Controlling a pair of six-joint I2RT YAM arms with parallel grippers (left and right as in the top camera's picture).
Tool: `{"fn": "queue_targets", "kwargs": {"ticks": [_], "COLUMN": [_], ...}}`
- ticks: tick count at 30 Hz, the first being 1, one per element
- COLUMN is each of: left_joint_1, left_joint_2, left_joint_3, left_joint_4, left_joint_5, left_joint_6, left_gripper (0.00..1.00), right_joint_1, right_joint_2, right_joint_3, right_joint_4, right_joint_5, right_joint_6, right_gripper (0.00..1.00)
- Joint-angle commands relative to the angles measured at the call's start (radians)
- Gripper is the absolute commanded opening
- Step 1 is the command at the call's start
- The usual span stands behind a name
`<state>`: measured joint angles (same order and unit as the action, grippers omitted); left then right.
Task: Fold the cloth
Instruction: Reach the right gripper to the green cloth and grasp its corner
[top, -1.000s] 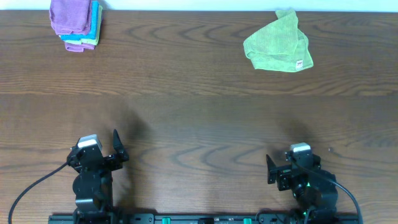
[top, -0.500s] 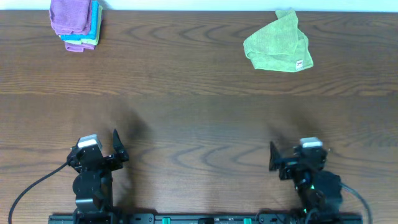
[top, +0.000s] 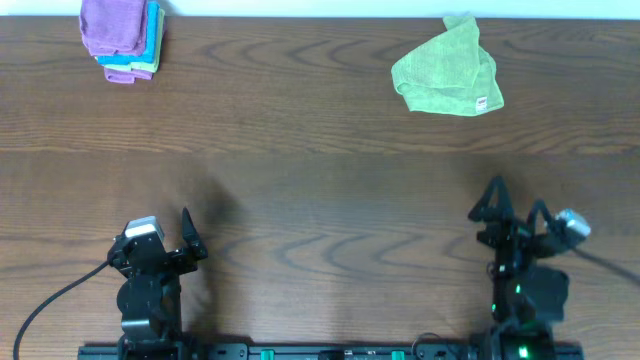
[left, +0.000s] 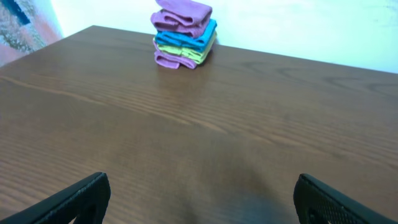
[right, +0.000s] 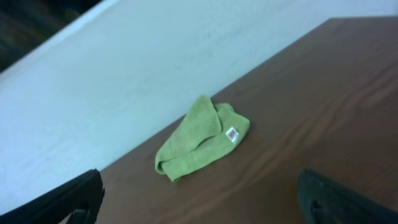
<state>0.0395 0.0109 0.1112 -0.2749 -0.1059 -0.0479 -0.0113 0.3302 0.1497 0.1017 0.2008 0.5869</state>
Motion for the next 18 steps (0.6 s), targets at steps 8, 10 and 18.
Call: {"fn": "queue_targets", "kwargs": {"ticks": [8,10,18], "left_joint_1": [0.005,0.005,0.005], "left_joint_2": [-0.005,-0.005,-0.005], "left_joint_3": [-0.024,-0.024,-0.024], "left_joint_4": [-0.008,-0.008,-0.008], "left_joint_5": [-0.012,-0.012,-0.012], "left_joint_6": [0.011,0.011,0.012], "left_gripper": [0.95,0.95,0.95], "right_joint_1": [-0.162,-0.161,-0.161], "right_joint_2": [0.747,0.881,1.34], "right_joint_3": [0.325,0.437,0.874], "right_joint_4": [0.195,0.194,0.067], "right_joint_5": [-0.351,-0.407,-0.499], "right_joint_6": [0.032,-0.003,-0.035], "right_gripper": [0.99,0.99,0.99]}}
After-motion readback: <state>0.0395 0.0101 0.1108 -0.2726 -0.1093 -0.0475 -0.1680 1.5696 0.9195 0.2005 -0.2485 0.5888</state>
